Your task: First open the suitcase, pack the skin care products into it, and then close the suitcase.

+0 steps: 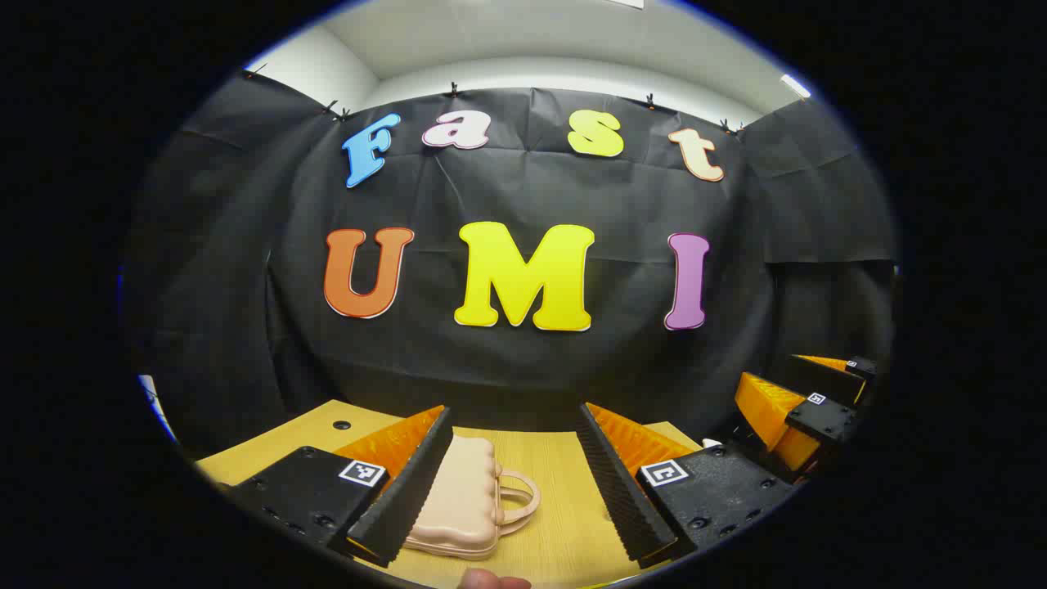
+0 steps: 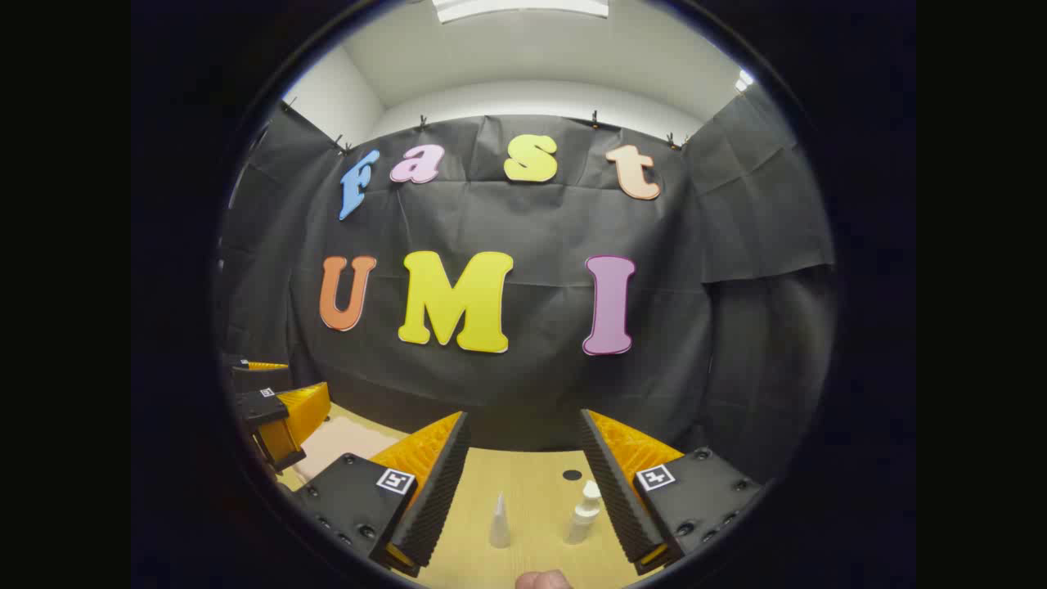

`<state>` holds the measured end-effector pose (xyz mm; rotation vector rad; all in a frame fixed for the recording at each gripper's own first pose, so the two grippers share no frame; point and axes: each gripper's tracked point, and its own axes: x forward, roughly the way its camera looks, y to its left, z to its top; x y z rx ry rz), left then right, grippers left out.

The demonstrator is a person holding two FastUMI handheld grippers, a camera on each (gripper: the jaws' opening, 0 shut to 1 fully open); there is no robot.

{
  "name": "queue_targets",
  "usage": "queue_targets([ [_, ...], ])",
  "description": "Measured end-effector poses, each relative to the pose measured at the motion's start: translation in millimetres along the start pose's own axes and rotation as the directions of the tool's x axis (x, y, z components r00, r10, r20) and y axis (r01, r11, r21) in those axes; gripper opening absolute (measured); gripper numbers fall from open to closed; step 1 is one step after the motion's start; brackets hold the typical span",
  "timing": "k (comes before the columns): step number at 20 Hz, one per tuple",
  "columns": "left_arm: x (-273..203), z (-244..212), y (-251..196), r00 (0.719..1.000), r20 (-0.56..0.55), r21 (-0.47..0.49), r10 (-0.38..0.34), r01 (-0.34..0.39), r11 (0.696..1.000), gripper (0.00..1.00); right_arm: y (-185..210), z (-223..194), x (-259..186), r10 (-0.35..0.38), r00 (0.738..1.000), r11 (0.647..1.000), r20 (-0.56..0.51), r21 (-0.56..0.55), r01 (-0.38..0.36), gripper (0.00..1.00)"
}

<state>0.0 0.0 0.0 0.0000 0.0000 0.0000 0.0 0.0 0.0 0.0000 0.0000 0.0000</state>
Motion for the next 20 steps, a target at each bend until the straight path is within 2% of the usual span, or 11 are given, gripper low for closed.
queue_targets([
  [14,12,10,8,0.999,0.029,0.036,0.023,-0.024,0.999,0.97,-3,-1,18,0.006,1.000,1.000,-0.012,0.009,-0.006,0.80],
  [17,17,1,5,1.000,0.002,0.058,0.011,-0.011,0.998,0.97,-8,-6,20,0.004,1.000,1.000,-0.024,0.007,-0.003,0.79],
  [20,26,-15,-4,0.999,-0.032,0.131,-0.031,0.035,0.991,0.98,-20,-13,23,-0.010,0.999,1.000,-0.039,-0.017,0.010,0.80],
])
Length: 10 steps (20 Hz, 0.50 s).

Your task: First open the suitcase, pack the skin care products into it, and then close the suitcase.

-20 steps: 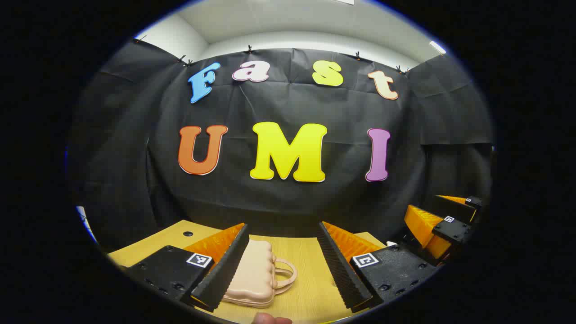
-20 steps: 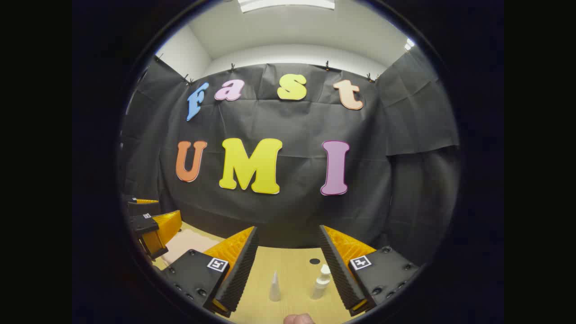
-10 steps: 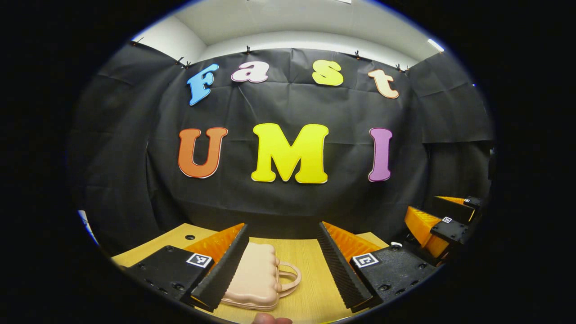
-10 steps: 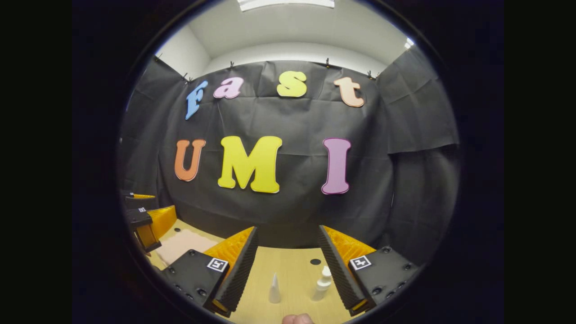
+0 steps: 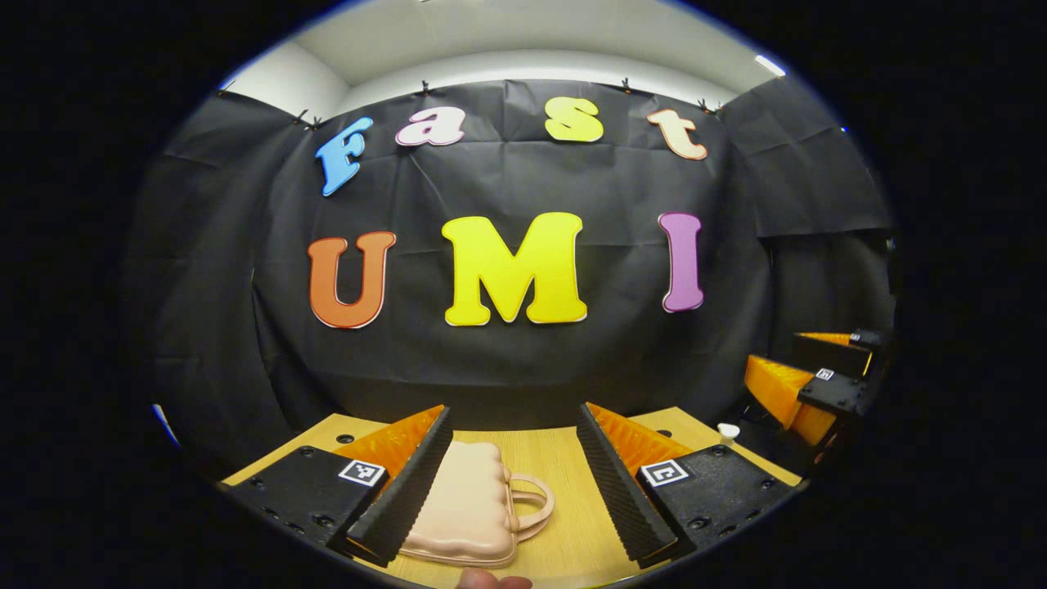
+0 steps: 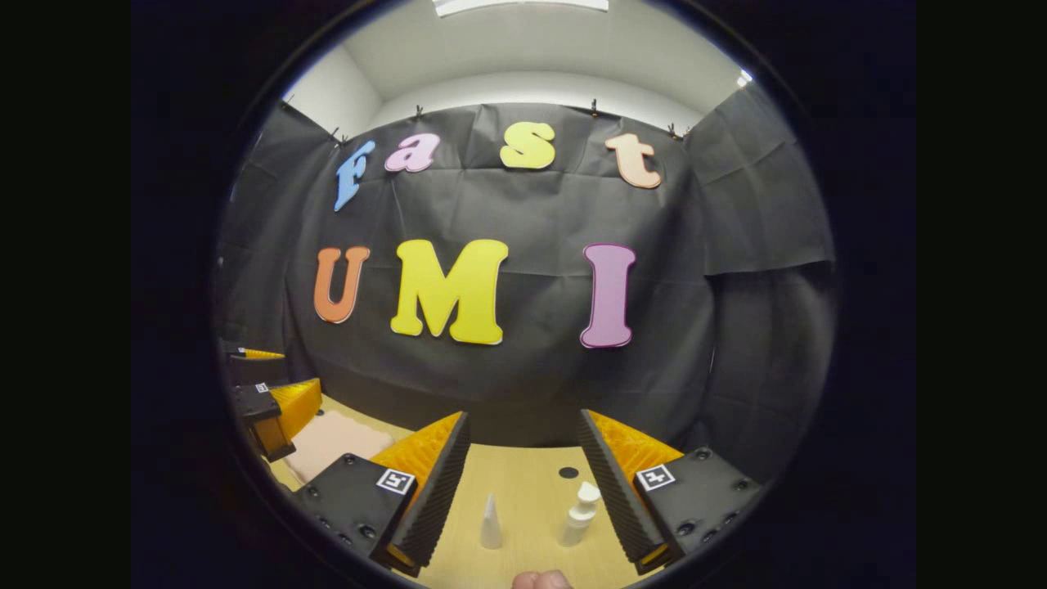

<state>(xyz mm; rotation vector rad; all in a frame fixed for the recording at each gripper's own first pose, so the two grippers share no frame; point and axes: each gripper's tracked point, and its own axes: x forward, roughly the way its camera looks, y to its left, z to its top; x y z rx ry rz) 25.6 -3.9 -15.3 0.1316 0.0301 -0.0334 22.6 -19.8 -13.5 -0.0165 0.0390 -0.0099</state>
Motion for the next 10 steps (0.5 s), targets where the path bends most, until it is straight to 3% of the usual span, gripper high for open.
queue_targets([
  [4,21,-46,-24,0.991,-0.079,0.180,-0.105,0.118,0.977,0.97,-28,-27,3,-0.040,0.998,0.998,-0.048,-0.043,0.038,0.79],
  [7,38,-95,-36,0.972,-0.178,0.350,-0.156,0.210,0.913,0.99,-59,-50,4,-0.096,0.990,0.994,-0.102,-0.060,0.090,0.77],
  [10,49,-144,-37,0.949,-0.279,0.479,-0.147,0.270,0.835,0.99,-75,-61,4,-0.121,0.984,0.991,-0.128,-0.069,0.113,0.80],
])
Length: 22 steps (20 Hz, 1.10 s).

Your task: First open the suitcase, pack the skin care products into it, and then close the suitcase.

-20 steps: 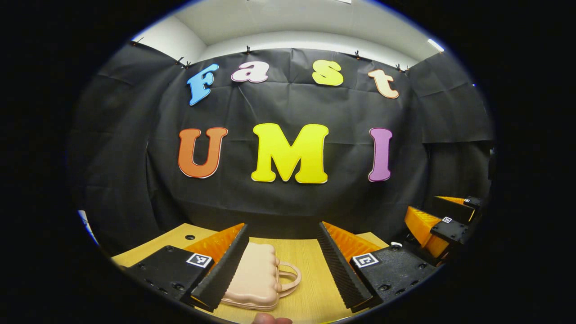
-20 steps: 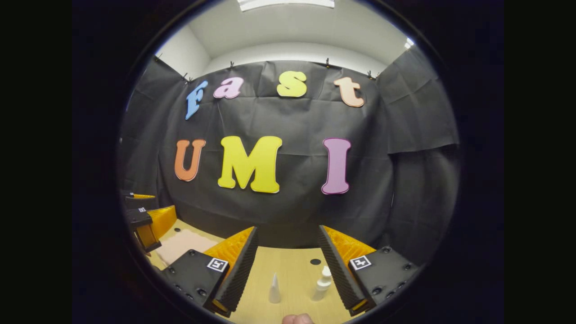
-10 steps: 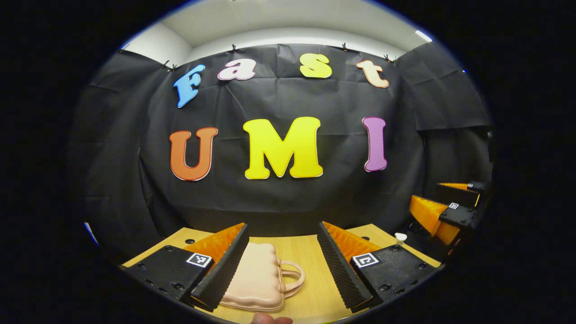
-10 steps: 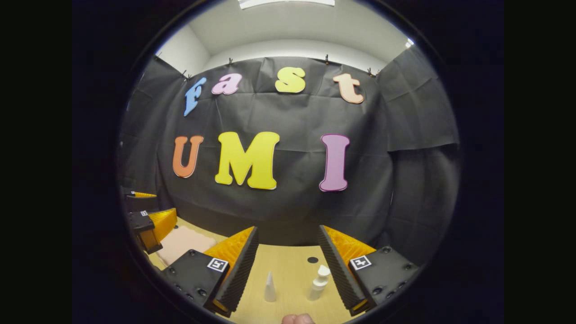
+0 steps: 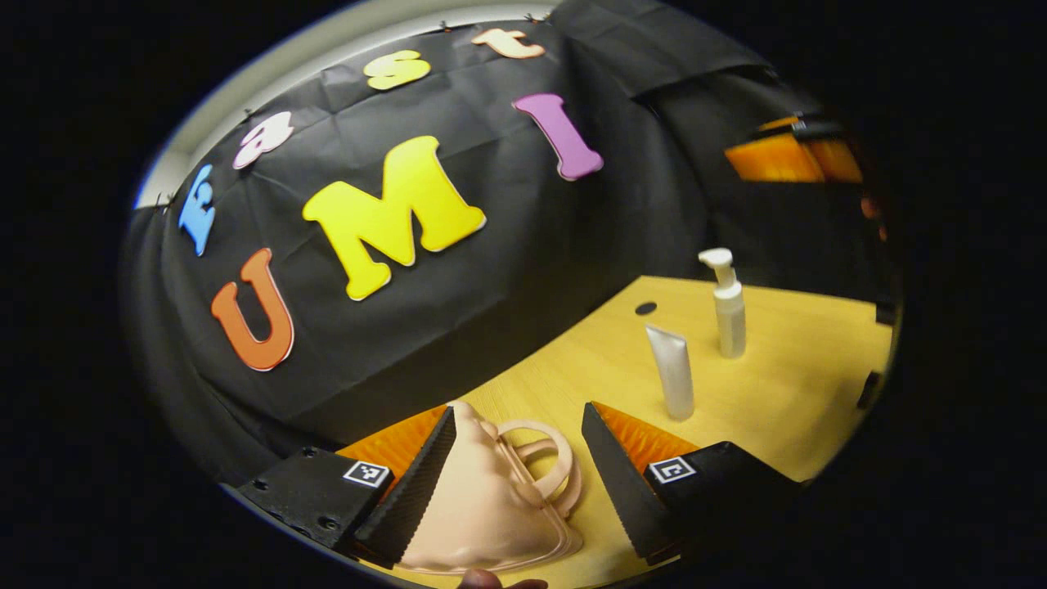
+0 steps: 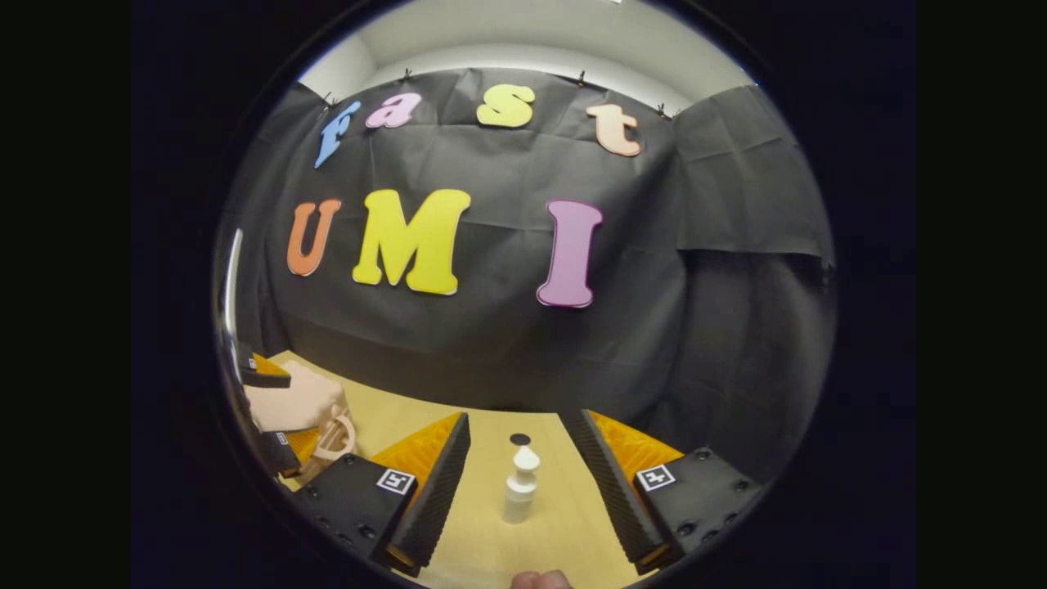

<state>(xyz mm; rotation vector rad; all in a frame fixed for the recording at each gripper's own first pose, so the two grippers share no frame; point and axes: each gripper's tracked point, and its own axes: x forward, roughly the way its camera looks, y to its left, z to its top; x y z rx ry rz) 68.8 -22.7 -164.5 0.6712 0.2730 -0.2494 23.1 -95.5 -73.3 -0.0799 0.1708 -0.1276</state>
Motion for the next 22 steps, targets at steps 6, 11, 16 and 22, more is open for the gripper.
queue_targets([
  [6,44,-68,-18,0.969,-0.247,0.208,-0.028,0.081,0.975,0.96,-26,-13,3,-0.051,0.998,0.999,-0.032,-0.009,0.051,0.80],
  [11,59,-93,-22,0.937,-0.350,0.317,0.010,0.109,0.942,0.83,-44,-30,3,-0.082,0.994,0.996,-0.071,0.024,0.083,0.79],
  [16,65,-103,-25,0.904,-0.427,0.332,0.014,0.143,0.933,0.45,-46,-45,1,-0.068,0.992,0.997,-0.106,0.036,0.072,0.80],
  [22,61,-89,-17,0.907,-0.419,0.308,0.036,0.105,0.945,0.15,-46,-37,-2,-0.069,0.994,0.996,-0.083,0.050,0.073,0.80],
])
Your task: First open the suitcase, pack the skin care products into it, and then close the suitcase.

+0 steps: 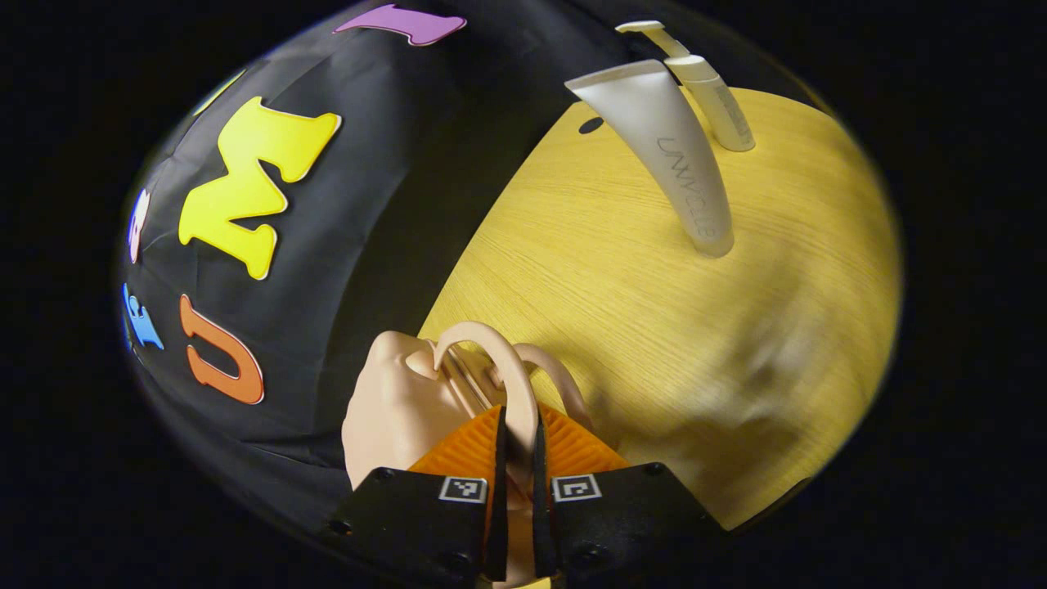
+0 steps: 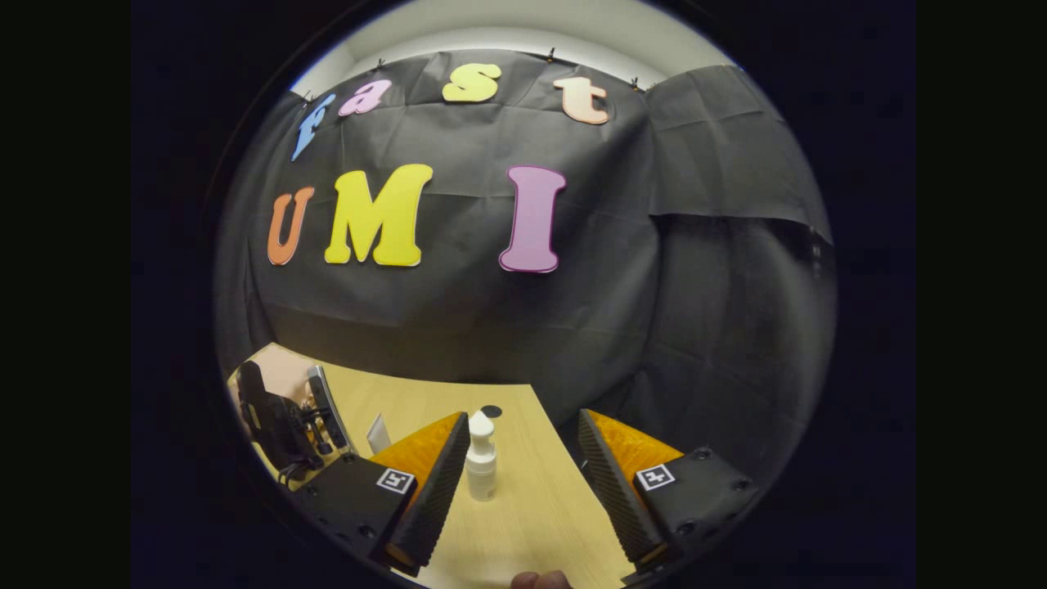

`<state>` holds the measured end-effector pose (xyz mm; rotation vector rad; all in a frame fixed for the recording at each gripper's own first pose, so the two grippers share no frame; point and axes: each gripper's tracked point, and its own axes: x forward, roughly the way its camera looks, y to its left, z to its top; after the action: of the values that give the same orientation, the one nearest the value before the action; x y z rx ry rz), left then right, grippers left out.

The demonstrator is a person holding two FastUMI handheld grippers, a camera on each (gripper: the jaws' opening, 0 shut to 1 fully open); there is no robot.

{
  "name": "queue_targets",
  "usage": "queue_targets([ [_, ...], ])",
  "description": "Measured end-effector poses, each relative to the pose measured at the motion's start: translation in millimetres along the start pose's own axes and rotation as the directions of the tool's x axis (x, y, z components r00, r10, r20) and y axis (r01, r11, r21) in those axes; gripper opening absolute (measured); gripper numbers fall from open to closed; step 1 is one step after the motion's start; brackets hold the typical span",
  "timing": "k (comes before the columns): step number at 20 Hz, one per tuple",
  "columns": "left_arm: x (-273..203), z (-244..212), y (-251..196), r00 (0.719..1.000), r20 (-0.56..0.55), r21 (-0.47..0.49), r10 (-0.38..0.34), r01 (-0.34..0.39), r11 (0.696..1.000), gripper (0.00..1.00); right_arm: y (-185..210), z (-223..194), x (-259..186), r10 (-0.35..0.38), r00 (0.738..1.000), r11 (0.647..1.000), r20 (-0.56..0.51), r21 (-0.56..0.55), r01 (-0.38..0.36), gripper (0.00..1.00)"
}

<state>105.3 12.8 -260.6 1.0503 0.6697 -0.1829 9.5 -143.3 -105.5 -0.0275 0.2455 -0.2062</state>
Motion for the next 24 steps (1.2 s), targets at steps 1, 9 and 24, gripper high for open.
queue_targets([
  [1,-3,0,8,1.000,0.005,-0.020,0.021,-0.021,1.000,0.12,1,0,0,0.001,1.000,1.000,0.002,0.004,-0.001,0.80],
  [9,-80,4,117,0.975,0.141,-0.291,0.174,-0.127,0.948,0.03,34,23,-7,0.061,0.997,0.998,0.049,0.006,-0.062,0.79],
  [24,-46,-324,243,0.912,0.040,-0.882,0.407,-0.160,0.444,0.03,141,105,-23,0.162,0.976,0.982,0.146,-0.120,-0.145,0.77],
])
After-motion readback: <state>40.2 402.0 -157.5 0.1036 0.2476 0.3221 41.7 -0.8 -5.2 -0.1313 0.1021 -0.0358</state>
